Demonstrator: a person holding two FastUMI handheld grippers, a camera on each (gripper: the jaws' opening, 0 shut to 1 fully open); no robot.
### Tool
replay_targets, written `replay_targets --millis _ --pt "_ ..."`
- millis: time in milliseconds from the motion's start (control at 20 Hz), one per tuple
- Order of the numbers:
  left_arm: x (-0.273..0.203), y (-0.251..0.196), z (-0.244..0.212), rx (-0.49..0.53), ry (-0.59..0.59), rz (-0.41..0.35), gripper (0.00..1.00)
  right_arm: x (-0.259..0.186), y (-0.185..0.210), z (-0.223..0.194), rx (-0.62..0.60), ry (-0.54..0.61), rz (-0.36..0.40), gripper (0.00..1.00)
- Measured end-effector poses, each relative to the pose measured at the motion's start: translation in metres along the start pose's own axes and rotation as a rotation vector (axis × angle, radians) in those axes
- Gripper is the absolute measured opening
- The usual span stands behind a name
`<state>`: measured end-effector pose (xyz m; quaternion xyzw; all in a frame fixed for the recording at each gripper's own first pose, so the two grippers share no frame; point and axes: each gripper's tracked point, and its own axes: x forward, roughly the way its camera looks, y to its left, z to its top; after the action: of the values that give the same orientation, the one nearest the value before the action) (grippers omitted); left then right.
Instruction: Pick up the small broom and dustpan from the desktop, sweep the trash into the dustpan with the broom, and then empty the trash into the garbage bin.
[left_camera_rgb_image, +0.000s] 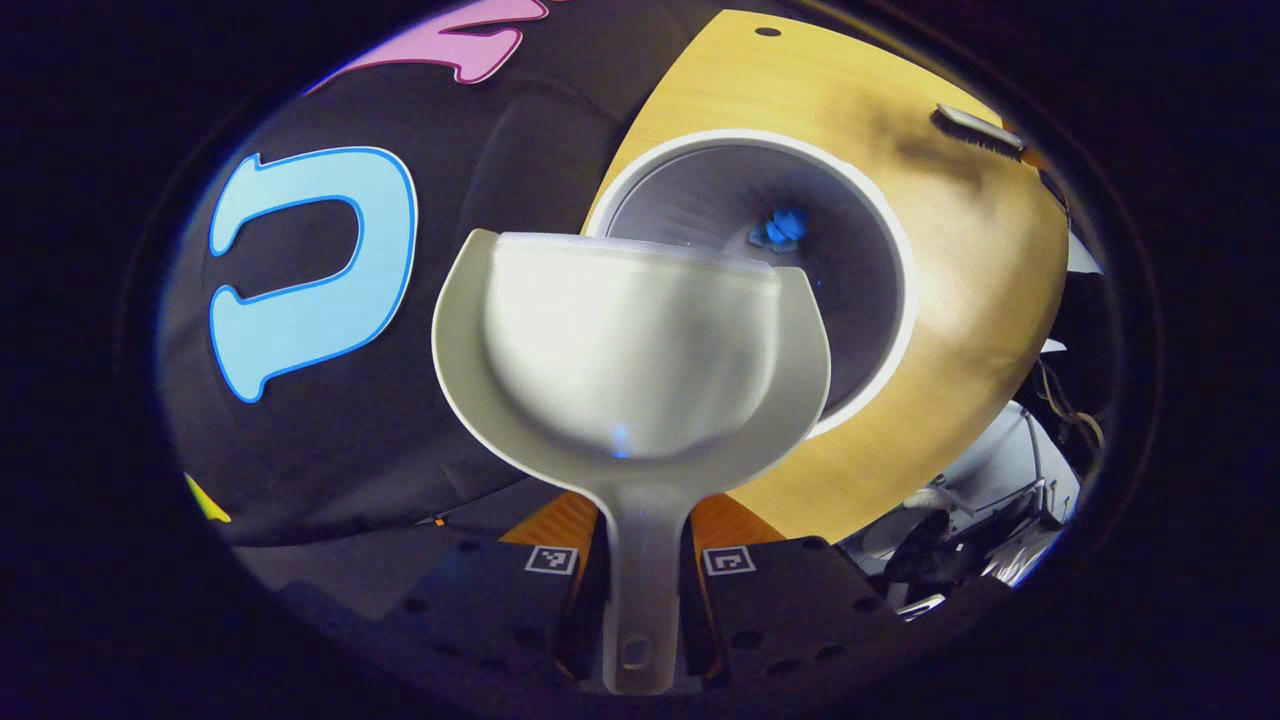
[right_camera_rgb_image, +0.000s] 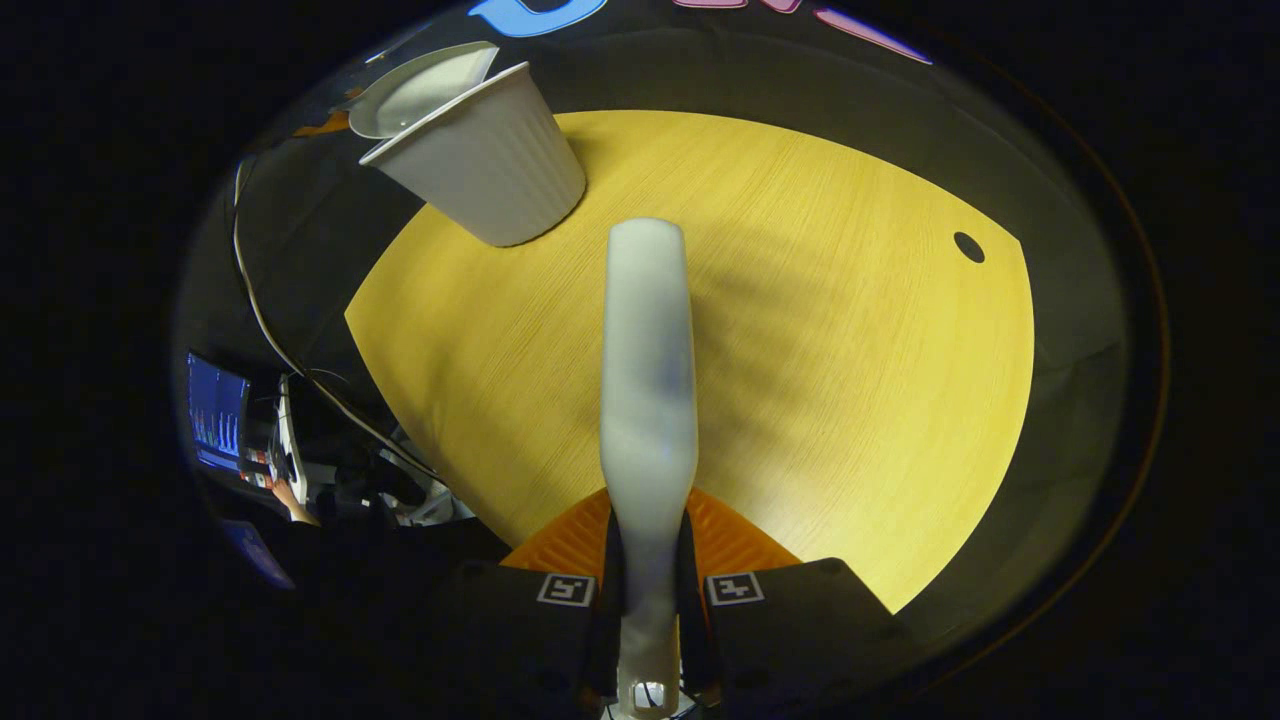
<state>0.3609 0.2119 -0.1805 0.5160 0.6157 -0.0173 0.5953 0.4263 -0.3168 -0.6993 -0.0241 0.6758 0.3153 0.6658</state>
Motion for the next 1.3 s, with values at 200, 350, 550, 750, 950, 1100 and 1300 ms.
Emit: replay_targets --millis 200,350,550,750,950,1100,1300 --pt "-0.007 -0.012 0.012 -0.218 -0.156 -0.03 0.29 0.001 -0.015 -0.004 -0.007 0.011 -0.059 0.26" --pt "-0.014 -0.008 0.031 -0.367 -0.323 -0.023 0.29 -0.007 -0.023 -0.001 0.057 0.003 -0.085 0.27" --pt "-0.039 -0.043 0.101 -0.56 -0.661 -0.115 0.29 -0.02 -0.03 0.007 0.185 -0.06 -0.109 0.26" --pt "-0.062 -0.126 0.18 -0.615 -0.872 -0.366 0.29 -0.022 -0.036 -0.003 0.304 -0.094 -0.169 0.26" --pt "-0.056 -0.209 0.246 -0.637 -0.858 -0.563 0.29 -0.008 -0.035 -0.009 0.403 -0.085 -0.214 0.26" --pt "-0.027 -0.263 0.283 -0.671 -0.729 -0.606 0.29 0.011 -0.035 -0.014 0.49 -0.102 -0.258 0.26" --pt "0.001 -0.301 0.295 -0.764 -0.551 -0.661 0.29 0.023 -0.04 -0.016 0.508 -0.101 -0.27 0.26"
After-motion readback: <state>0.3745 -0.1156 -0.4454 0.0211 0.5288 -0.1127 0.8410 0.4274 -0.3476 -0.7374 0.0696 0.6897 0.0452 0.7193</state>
